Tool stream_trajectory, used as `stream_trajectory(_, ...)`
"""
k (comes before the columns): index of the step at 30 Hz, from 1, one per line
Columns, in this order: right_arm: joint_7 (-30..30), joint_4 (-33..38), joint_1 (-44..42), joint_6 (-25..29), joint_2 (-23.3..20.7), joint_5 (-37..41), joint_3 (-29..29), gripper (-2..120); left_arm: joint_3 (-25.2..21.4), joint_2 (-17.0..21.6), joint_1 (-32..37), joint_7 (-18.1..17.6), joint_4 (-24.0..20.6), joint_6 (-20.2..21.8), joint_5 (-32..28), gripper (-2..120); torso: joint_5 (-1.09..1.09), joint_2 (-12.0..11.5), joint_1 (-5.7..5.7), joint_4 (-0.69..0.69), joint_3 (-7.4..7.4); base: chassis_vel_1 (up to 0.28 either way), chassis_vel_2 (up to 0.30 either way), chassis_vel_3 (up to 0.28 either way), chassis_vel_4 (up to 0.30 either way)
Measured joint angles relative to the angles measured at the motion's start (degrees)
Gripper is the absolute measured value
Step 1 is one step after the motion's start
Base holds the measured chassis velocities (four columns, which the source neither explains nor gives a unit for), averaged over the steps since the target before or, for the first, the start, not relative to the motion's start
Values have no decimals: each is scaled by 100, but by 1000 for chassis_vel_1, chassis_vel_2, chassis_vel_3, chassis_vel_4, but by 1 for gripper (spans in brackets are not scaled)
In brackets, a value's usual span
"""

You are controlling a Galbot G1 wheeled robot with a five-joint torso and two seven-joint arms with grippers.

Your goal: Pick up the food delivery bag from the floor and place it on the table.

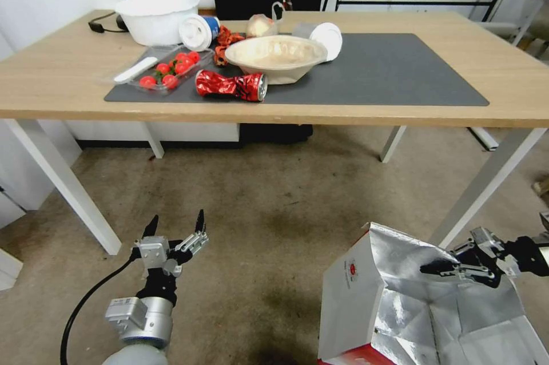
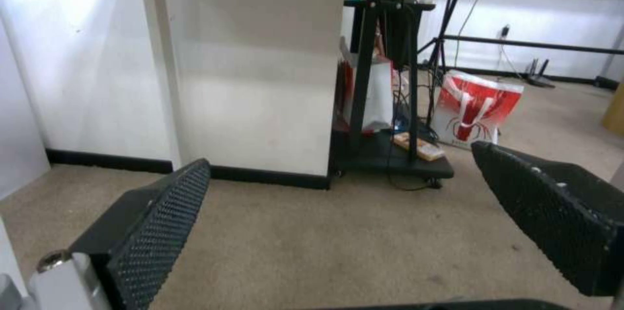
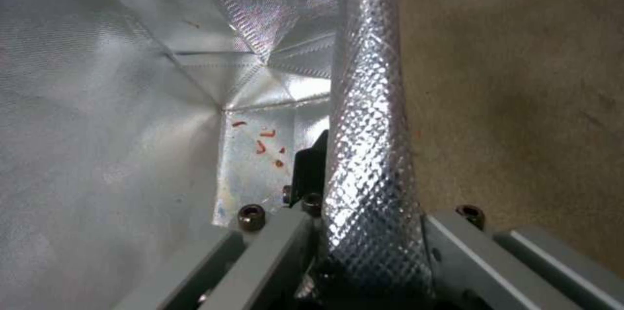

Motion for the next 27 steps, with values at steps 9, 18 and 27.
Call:
stream_trajectory(9, 0, -1, 3, 0, -1, -8, -7, 0, -4, 13, 15, -5, 4, 0, 6, 100, 0, 203, 61, 0, 144, 0, 0, 0, 0)
stream_trajectory(18, 0, 44, 27, -32, -44, 24, -23, 0, -4, 14, 4, -15, 3, 11, -3, 100, 0, 414, 128, 0, 287, 0, 0, 0, 0)
stream_trajectory(27, 0, 114, 69, -82, -65, 48, -51, 0, -16, 26, 6, -19, -5, 15, -28, 100, 0, 638, 205, 0, 434, 0, 0, 0, 0)
